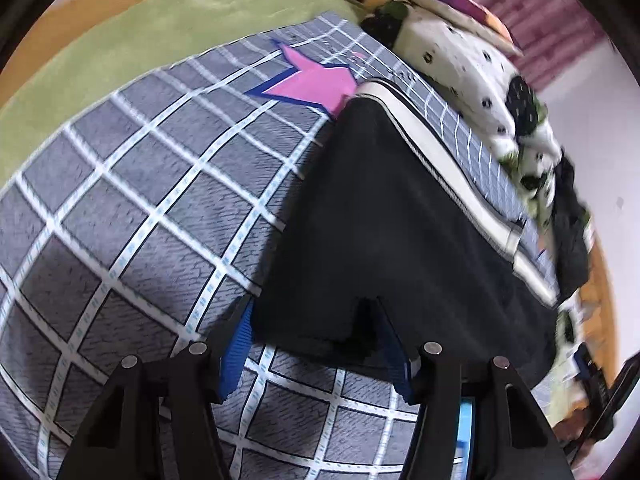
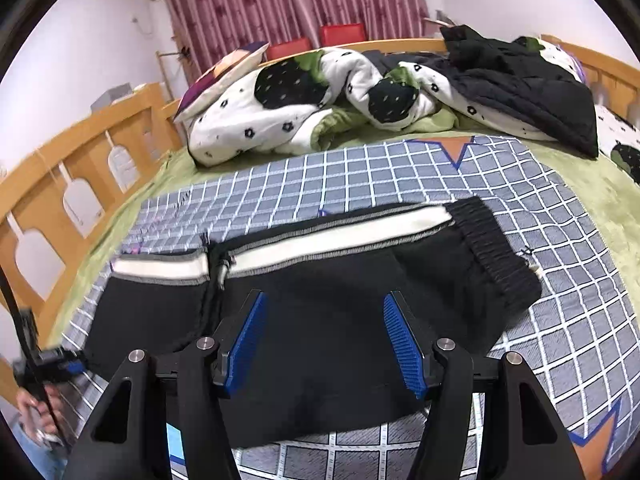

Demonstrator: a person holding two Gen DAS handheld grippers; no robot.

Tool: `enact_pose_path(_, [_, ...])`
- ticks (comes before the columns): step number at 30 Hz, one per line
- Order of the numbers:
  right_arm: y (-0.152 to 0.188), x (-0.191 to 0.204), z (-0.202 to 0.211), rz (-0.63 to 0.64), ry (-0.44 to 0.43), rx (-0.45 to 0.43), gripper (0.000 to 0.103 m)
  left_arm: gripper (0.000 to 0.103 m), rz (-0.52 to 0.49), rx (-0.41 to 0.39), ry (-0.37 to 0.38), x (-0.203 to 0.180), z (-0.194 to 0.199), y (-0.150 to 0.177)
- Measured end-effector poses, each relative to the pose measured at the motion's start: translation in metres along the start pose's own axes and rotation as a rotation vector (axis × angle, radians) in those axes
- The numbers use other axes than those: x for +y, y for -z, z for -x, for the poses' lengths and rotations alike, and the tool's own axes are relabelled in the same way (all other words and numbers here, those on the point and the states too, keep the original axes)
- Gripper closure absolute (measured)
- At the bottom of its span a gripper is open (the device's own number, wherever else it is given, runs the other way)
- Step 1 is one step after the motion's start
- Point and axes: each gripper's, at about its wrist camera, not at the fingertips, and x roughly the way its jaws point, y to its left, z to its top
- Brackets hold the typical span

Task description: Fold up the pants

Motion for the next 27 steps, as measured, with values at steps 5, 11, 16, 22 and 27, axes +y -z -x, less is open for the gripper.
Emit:
enact_pose_path(5, [0.021, -0.005, -0.021, 0.041, 0.06, 0.073, 0.049, 0.049, -0.055, -0.041, -0.061, -0.01, 0.0, 0.004])
enact_pose_path(11, [0.037, -0.027, -0.071, 0.04, 0.041, 0.223, 0.062, 0.078, -0.059, -0.081, -0.079, -0.009, 0.009, -0.001])
enact_pose_path(16, [0.055, -0.013, -0.086, 0.204, 0.136, 0.242, 0.066, 0.088, -0.144, -0.147, -0.1, -0.025, 0.022, 0.001])
enact_pose_path(22, [0.048, -0.019, -0.056, 0.159, 0.069, 0.204, 0.066, 0.091, -0.402, -0.338, -0.208, -0.11, 0.058, 0.01])
enact_pose_path(27, [0.037, -0.049, -0.025, 0.103, 0.091, 0.112, 0.066, 0.091, -0.56, -0.368, -0.056, -0.216, 0.077, 0.023])
